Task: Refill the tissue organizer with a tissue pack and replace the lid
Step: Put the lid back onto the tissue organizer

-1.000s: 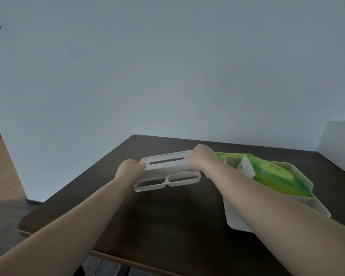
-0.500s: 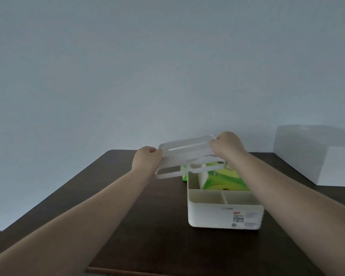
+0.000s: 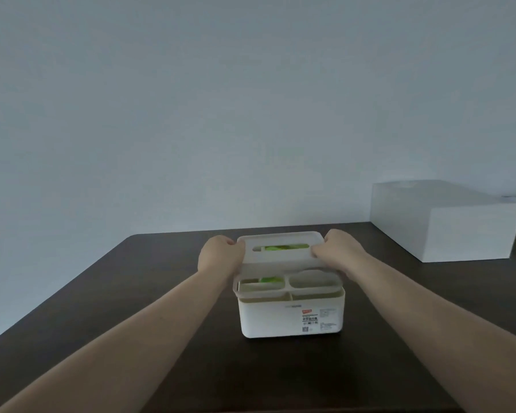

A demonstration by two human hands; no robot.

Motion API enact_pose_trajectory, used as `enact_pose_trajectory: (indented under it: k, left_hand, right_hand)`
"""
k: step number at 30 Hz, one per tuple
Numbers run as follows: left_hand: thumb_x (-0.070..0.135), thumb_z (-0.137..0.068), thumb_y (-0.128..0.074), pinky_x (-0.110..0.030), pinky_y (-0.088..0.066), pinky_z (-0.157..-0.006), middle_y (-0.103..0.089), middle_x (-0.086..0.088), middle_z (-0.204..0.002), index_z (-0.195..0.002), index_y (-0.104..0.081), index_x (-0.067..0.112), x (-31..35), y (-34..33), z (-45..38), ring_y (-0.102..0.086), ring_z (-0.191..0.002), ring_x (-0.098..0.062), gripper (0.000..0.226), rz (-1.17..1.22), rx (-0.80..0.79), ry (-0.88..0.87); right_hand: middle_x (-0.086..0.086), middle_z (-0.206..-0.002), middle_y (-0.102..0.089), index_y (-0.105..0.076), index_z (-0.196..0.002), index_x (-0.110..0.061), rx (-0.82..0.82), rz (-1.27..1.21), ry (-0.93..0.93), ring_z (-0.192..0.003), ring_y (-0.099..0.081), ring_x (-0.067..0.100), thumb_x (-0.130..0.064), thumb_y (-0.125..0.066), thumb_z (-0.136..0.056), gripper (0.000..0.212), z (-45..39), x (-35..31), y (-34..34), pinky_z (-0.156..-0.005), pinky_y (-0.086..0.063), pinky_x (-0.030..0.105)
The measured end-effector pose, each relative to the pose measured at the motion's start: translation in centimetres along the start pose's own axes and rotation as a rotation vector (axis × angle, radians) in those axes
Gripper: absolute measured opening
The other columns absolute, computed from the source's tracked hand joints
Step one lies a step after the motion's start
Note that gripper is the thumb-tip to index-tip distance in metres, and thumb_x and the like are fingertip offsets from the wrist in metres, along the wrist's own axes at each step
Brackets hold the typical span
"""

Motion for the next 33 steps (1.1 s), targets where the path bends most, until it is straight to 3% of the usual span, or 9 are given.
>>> enact_pose_trajectory:
  k: [4, 9, 14, 20, 22, 25, 27, 28, 33]
  left_hand:
    - [0.033, -0.085, -0.049, -0.031, -0.041, -0.065, -0.052, -0.001, -0.078, -0.071, -0.047, 0.024, -0.7, -0.7, 0.0, -0.048, -0.068, -0.023, 0.017, -0.037, -0.002, 0.013]
    - [0.032, -0.089, -0.047, -0.033, -0.047, -0.065, -0.06, -0.004, -0.076, -0.074, -0.057, 0.021, -1.0, -1.4, 0.2, -0.055, -0.067, -0.024, 0.021, -0.1, 0.012, -0.032]
    - [0.026, -0.091, -0.043, -0.025, -0.039, -0.055, -0.063, -0.005, -0.073, -0.099, -0.07, 0.009, -1.2, -2.4, 0.0, -0.056, -0.062, -0.021, 0.033, -0.064, 0.035, -0.037]
    - [0.007, -0.084, -0.037, -0.035, -0.039, -0.066, -0.056, -0.021, -0.116, -0.084, -0.051, 0.008, -1.0, -2.9, 0.4, -0.046, -0.082, -0.025, 0.015, -0.007, 0.013, -0.011]
    - [0.0, -0.08, -0.033, -0.047, -0.044, -0.068, -0.055, -0.031, -0.107, -0.076, -0.048, 0.003, -0.8, -3.1, 0.4, -0.046, -0.075, -0.032, 0.016, 0.026, 0.0, -0.016]
    - [-0.003, -0.083, -0.029, -0.031, -0.039, -0.066, -0.053, -0.008, -0.076, -0.072, -0.051, 0.013, -0.6, -3.5, 0.7, -0.048, -0.072, -0.028, 0.03, 0.063, -0.076, -0.009]
    - [0.002, -0.091, -0.028, -0.027, -0.038, -0.088, -0.06, -0.002, -0.121, -0.118, -0.059, 0.02, -0.6, -3.7, 0.8, -0.053, -0.111, -0.029, 0.046, 0.082, -0.136, 0.027]
    - [0.004, -0.092, -0.027, -0.027, -0.036, -0.097, -0.049, -0.004, -0.142, -0.139, -0.045, 0.016, -0.7, -3.7, 0.7, -0.047, -0.127, -0.028, 0.052, 0.075, -0.141, 0.034]
    - [0.003, -0.093, -0.026, -0.03, -0.03, -0.11, -0.033, -0.006, -0.155, -0.149, -0.029, 0.01, -0.6, -3.7, 0.6, -0.036, -0.139, -0.025, 0.057, 0.066, -0.151, 0.049]
  right_hand:
    - [0.005, -0.093, -0.06, -0.056, -0.102, -0.01, -0.002, 0.021, 0.006, -0.078, -0.055, 0.022, -0.02, -0.051, -0.086, 0.02, 0.1, 0.5, -0.5, -0.058, -0.04, 0.029]
    - [0.004, -0.088, -0.059, -0.055, -0.094, -0.012, 0.034, 0.027, 0.037, -0.072, -0.055, 0.021, -0.022, -0.049, -0.087, 0.013, -0.1, 1.0, -0.9, -0.051, -0.037, 0.028]
    - [0.006, -0.097, -0.061, -0.057, -0.106, -0.01, 0.073, 0.03, 0.036, -0.08, -0.056, 0.023, -0.027, -0.047, -0.091, 0.025, -0.4, 1.8, -1.2, -0.063, -0.041, 0.031]
    - [0.003, -0.085, -0.053, -0.053, -0.107, -0.008, 0.007, -0.009, 0.041, -0.068, -0.048, 0.014, -0.023, -0.039, -0.095, 0.025, -0.7, 1.9, -2.1, -0.054, -0.035, 0.028]
    - [0.001, -0.081, -0.05, -0.049, -0.102, -0.011, -0.02, -0.069, 0.056, -0.066, -0.045, 0.012, -0.02, -0.036, -0.096, 0.017, -0.7, 1.9, -2.4, -0.054, -0.034, 0.028]
    - [0.006, -0.094, -0.056, -0.05, -0.104, -0.012, -0.045, -0.137, 0.099, -0.079, -0.05, 0.019, -0.017, -0.033, -0.095, 0.02, -0.6, 1.9, -2.5, -0.064, -0.038, 0.031]
    - [0.007, -0.097, -0.057, -0.053, -0.109, -0.01, -0.051, -0.13, 0.117, -0.078, -0.05, 0.018, -0.019, -0.033, -0.096, 0.026, -0.7, 2.0, -2.4, -0.062, -0.038, 0.03]
    - [0.007, -0.097, -0.058, -0.054, -0.109, -0.009, -0.05, -0.125, 0.121, -0.076, -0.05, 0.016, -0.019, -0.033, -0.096, 0.027, -0.8, 2.1, -2.3, -0.06, -0.038, 0.029]
    - [0.008, -0.093, -0.056, -0.053, -0.1, -0.009, 0.004, -0.108, 0.111, -0.07, -0.048, 0.016, -0.017, -0.032, -0.099, 0.022, -1.3, 2.4, -2.3, -0.054, -0.034, 0.027]
Point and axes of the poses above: each hand's wrist, its own z-axis away from the middle knuckle, its own y-axis out of the back of the hand, x = y × z, the point moved 4 cm from there along -z, towards the middle knuckle
